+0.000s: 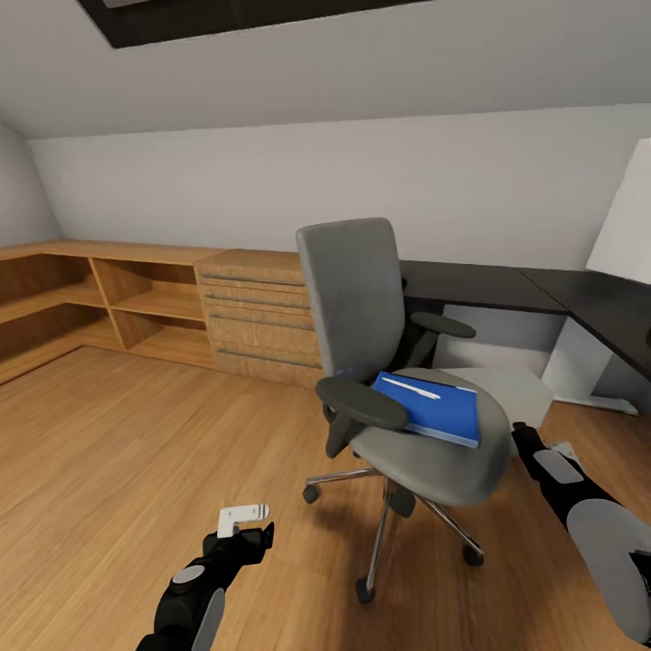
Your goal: In the bedroom, organize the workspace by keeping the computer under the desk, ensuring the monitor is on the desk, placing the keyboard on the desk next to the monitor, placing the mouse on the desk next to the keyboard, moving the folder from the swivel chair onto the desk next to the mouse, stacking the notebook on top of the folder with the pen on top of the notebook, and positioning the swivel chair next to the desk.
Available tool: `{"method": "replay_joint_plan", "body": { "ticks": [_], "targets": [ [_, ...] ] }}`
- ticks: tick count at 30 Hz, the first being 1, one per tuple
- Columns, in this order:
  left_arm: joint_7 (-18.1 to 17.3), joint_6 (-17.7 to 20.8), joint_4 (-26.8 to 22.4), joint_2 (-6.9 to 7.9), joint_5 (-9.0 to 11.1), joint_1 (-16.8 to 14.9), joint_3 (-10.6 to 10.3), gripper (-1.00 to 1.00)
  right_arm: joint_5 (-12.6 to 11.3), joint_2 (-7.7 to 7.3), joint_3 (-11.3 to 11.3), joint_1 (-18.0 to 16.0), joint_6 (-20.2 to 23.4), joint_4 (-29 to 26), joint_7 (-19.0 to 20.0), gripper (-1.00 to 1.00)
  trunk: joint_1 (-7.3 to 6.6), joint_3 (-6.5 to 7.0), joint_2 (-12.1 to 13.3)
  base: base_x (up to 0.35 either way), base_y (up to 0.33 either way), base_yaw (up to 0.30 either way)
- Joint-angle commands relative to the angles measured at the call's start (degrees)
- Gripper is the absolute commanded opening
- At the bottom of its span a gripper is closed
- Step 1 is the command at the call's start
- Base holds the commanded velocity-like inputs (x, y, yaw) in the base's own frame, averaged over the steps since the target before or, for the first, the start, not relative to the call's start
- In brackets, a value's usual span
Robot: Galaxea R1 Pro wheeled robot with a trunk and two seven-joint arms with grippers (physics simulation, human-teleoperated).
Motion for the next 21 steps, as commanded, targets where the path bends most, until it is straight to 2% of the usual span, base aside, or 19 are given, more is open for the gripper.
{"method": "replay_joint_plan", "body": {
  "ticks": [1,6,16,21],
  "targets": [
    [0.5,0.2,-0.1,0.11,0.6,0.0,-0.1,1.00,-0.3,0.13,0.1,0.0,-0.5,-0.1,-0.2,1.00,-0.01,-0.06,0.0,0.000,0.000,0.000],
    [0.5,0.1,-0.1,0.58,0.6,0.0,-0.4,1.00,1.2,0.24,0.1,0.0,-2.1,-0.1,-0.2,1.00,-0.01,-0.06,0.0,0.000,0.000,0.000],
    [0.5,0.0,-0.1,0.73,0.6,0.0,-0.5,1.00,1.6,0.14,0.1,0.0,-3.8,-0.1,-0.2,1.00,-0.01,-0.06,0.0,0.006,0.000,0.000],
    [0.5,0.0,-0.1,0.74,0.6,0.0,-0.6,1.00,1.6,-0.12,0.1,0.0,-3.8,-0.1,-0.2,1.00,-0.01,-0.06,0.0,0.140,0.000,0.000]
  ]
}}
